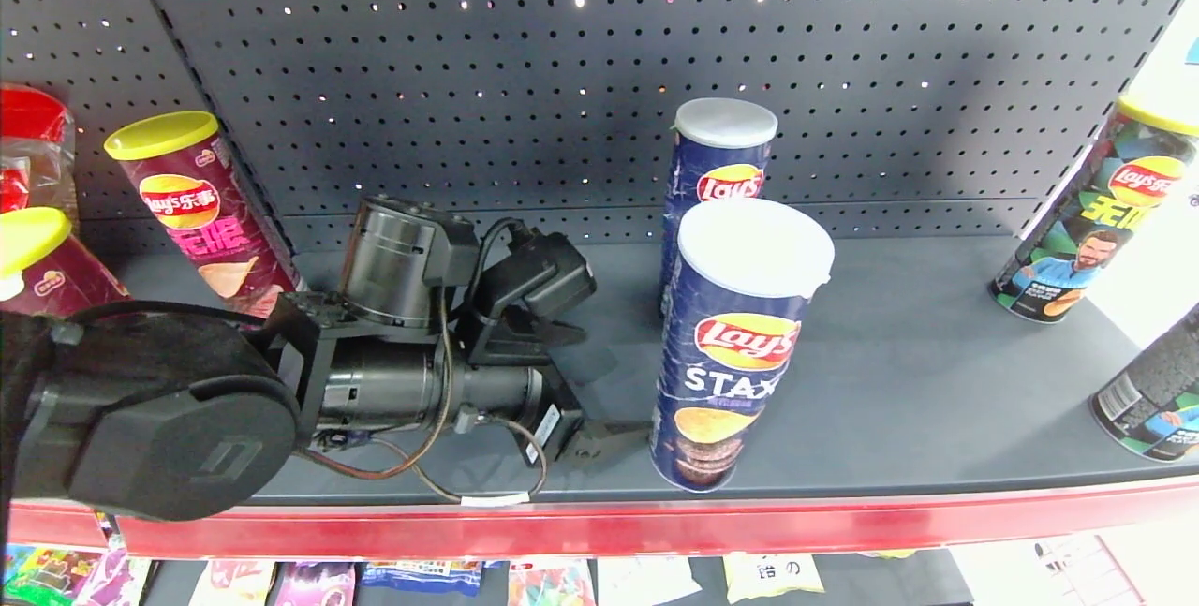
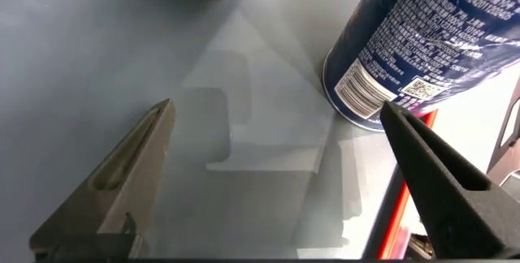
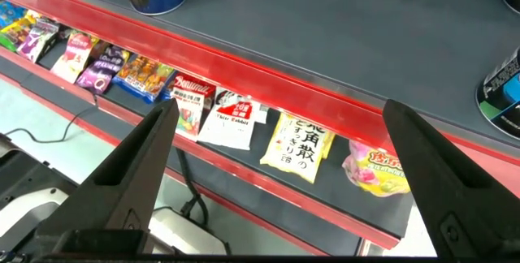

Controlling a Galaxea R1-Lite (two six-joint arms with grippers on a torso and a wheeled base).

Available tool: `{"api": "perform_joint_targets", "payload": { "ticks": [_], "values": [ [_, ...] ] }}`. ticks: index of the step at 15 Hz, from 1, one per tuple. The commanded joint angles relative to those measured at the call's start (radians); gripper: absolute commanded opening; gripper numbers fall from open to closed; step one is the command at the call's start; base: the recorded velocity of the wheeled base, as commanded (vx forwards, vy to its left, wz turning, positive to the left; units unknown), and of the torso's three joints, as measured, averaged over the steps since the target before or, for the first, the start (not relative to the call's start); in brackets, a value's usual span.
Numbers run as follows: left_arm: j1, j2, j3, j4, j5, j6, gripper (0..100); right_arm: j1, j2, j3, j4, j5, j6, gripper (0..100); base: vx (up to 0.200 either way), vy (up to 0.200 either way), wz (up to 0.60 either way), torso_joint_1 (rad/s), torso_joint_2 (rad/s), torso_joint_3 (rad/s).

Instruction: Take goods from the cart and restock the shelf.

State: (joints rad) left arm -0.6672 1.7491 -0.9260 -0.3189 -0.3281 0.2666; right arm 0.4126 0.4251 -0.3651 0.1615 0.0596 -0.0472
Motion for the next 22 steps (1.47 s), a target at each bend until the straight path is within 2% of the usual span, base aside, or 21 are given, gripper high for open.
{"api": "perform_joint_targets", "payload": {
  "ticks": [1, 9, 11, 14, 16, 18, 20, 21, 22],
  "values": [
    [-0.003, 0.009, -0.005, 0.000, 0.000, 0.000, 100, 0.000, 0.000, 0.000, 0.000, 0.000, 0.000, 100, 0.000, 0.000, 0.00, 0.000, 0.00, 0.000],
    [-0.014, 0.003, -0.004, 0.000, 0.009, 0.000, 100, 0.000, 0.000, 0.002, 0.000, 0.000, 0.000, 100, 0.000, 0.000, 0.00, 0.000, 0.00, 0.000],
    [-0.014, -0.057, 0.021, 0.001, 0.037, 0.000, 100, 0.000, 0.000, 0.002, 0.001, 0.000, 0.000, 100, 0.000, 0.000, 0.00, 0.000, 0.00, 0.000],
    [0.011, -0.258, 0.121, 0.012, 0.050, -0.003, 100, 0.002, 0.009, 0.002, 0.001, 0.002, 0.000, 100, 0.000, 0.000, 0.00, 0.000, 0.00, 0.000],
    [0.014, -0.468, 0.202, 0.080, 0.072, -0.003, 100, 0.002, 0.011, 0.023, 0.001, 0.000, -0.003, 100, 0.000, 0.000, 0.00, 0.000, 0.00, 0.000],
    [0.015, -0.678, 0.282, 0.193, 0.126, -0.009, 100, 0.002, 0.011, 0.034, 0.003, -0.003, -0.006, 100, 0.000, 0.000, 0.00, 0.000, 0.00, 0.000],
    [0.017, -0.945, 0.354, 0.366, 0.238, -0.083, 100, 0.000, 0.011, 0.048, 0.003, -0.041, -0.005, 100, 0.000, 0.000, 0.00, 0.000, 0.00, 0.000],
    [0.017, -1.011, 0.358, 0.422, 0.274, -0.096, 100, 0.002, 0.011, 0.052, 0.003, -0.052, -0.003, 100, 0.000, 0.000, 0.00, 0.000, 0.00, 0.000],
    [0.024, -1.152, 0.360, 0.561, 0.374, -0.144, 100, 0.002, 0.004, 0.063, 0.003, -0.075, -0.002, 100, 0.000, 0.000, 0.00, 0.000, 0.00, 0.000]
  ]
}}
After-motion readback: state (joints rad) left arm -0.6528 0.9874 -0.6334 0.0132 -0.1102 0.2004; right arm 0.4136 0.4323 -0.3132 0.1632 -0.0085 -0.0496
